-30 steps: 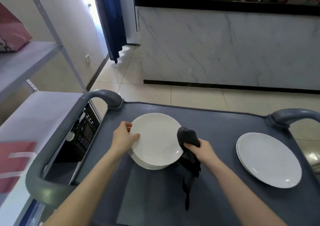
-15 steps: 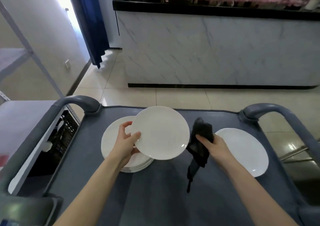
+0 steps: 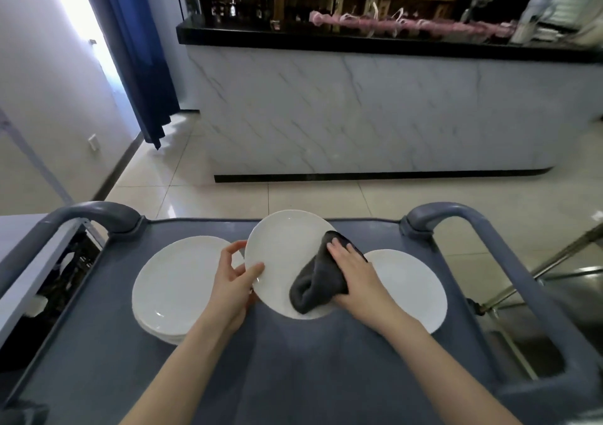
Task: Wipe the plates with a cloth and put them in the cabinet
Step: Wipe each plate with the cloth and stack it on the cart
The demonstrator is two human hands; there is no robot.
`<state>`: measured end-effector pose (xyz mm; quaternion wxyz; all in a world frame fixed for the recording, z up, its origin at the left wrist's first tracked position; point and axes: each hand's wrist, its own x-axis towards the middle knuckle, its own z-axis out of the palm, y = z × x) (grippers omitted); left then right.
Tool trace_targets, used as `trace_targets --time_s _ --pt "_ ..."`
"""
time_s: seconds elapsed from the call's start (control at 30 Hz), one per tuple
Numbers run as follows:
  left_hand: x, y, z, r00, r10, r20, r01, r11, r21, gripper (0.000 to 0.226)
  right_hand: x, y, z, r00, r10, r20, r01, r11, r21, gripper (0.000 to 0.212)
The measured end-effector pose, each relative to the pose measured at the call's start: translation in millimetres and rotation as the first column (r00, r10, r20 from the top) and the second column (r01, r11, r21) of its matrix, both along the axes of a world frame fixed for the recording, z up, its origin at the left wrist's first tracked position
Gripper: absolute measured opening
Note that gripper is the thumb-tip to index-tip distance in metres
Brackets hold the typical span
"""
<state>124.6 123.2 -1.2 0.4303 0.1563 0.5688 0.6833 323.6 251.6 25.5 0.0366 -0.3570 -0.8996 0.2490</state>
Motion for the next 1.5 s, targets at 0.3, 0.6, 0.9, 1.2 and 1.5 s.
trace_targets --time_s 0.3,0.6,0.9,1.2,1.5 --pt "3.7 5.1 12.1 0.997 0.076 -0.029 -0.075 0.997 0.030 0.041 16.9 -11.4 -13.7 0.895 -0.210 -0.394 0.098 0.954 -0.284 0.079" --pt "1.4 -5.6 19.7 0.987 -0.146 -0.062 0.148 0.988 0.033 0.041 4.1 44.9 16.2 0.789 -0.473 -0.391 0.155 0.770 -0.618 0.032" --pt "-2.8 -0.3 10.4 0.996 0.086 0.031 -0.087 0.995 0.047 0.041 22.9 36.5 16.1 0.909 -0.244 -0.338 -0.120 0.624 -0.773 0.061" --pt "7.2 -5.4 18.4 0.998 -0.031 -0.062 0.033 0.999 0.025 0.041 -6.7 22.4 -1.3 0.678 -0.631 -0.376 0.275 0.693 -0.667 0.043" --pt "26.6 -10.5 22.5 0.979 -0.149 -0.143 0.143 0.989 -0.047 0.038 -5.3 53.1 24.6 0.792 -0.400 -0.462 0.217 0.891 -0.399 0.033"
